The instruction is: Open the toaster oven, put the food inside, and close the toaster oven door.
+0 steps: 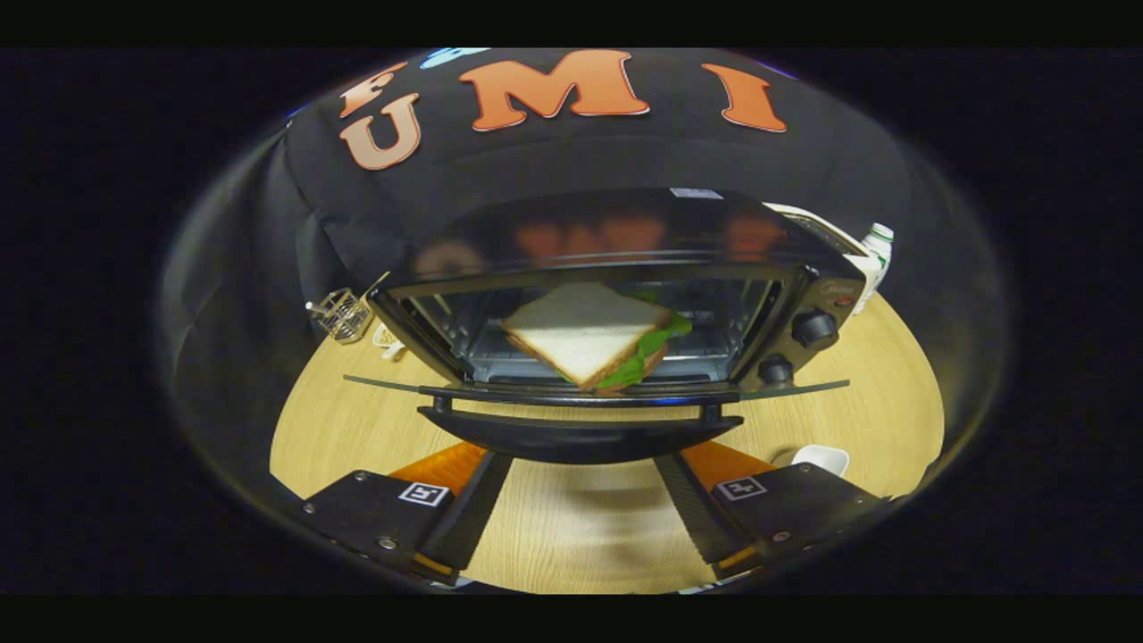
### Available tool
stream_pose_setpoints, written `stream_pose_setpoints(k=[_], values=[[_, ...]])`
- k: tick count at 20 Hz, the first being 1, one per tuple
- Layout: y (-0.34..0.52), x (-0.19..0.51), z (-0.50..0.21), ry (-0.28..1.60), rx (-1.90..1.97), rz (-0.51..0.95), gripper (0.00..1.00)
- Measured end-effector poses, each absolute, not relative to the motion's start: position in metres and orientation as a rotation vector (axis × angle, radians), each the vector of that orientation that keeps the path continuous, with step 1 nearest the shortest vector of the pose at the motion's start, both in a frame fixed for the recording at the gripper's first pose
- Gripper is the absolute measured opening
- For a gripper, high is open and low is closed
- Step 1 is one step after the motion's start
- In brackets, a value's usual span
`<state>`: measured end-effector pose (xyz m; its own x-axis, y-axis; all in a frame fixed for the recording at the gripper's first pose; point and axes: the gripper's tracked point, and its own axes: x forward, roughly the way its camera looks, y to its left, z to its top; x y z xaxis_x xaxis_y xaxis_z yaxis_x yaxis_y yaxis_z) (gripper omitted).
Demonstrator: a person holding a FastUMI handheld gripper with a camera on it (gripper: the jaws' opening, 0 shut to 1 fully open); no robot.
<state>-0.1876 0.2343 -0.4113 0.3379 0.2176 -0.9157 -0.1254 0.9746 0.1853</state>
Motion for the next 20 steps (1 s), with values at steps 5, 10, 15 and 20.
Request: stream_pose_setpoints(k=[5, 10, 15, 20], values=[[0.241, -0.140, -0.401, 1.141, 0.115, 0.198, 0.93], [0.249, -0.136, -0.386, 1.115, 0.085, 0.222, 0.95], [0.233, -0.120, -0.324, 0.972, 0.062, 0.252, 0.95], [0.208, -0.070, -0.230, 0.707, 0.019, 0.267, 0.96]])
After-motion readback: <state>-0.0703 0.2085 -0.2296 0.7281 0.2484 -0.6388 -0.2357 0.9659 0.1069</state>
